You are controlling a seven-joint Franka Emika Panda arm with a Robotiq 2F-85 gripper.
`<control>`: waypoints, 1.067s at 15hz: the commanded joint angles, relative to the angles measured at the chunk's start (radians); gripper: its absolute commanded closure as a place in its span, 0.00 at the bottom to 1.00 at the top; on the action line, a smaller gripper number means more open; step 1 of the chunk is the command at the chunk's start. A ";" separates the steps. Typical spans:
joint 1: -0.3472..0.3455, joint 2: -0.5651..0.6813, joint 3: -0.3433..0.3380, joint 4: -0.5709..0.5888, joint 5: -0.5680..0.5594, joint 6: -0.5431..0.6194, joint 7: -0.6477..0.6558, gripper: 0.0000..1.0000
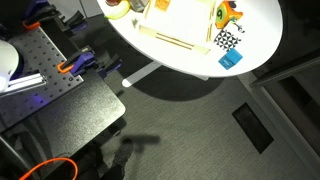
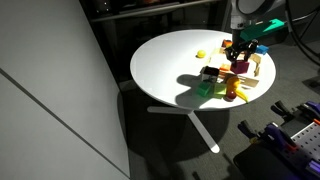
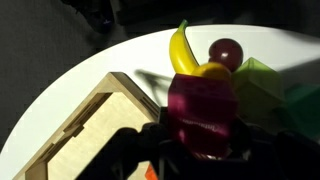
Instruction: Take the pink block off of the tray
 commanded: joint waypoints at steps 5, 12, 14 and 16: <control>-0.025 0.040 0.008 0.009 -0.008 0.044 -0.010 0.69; 0.001 0.139 -0.001 0.044 -0.062 0.198 0.004 0.69; 0.009 0.154 -0.004 0.055 -0.078 0.215 0.007 0.41; 0.014 0.164 -0.007 0.060 -0.087 0.228 0.007 0.16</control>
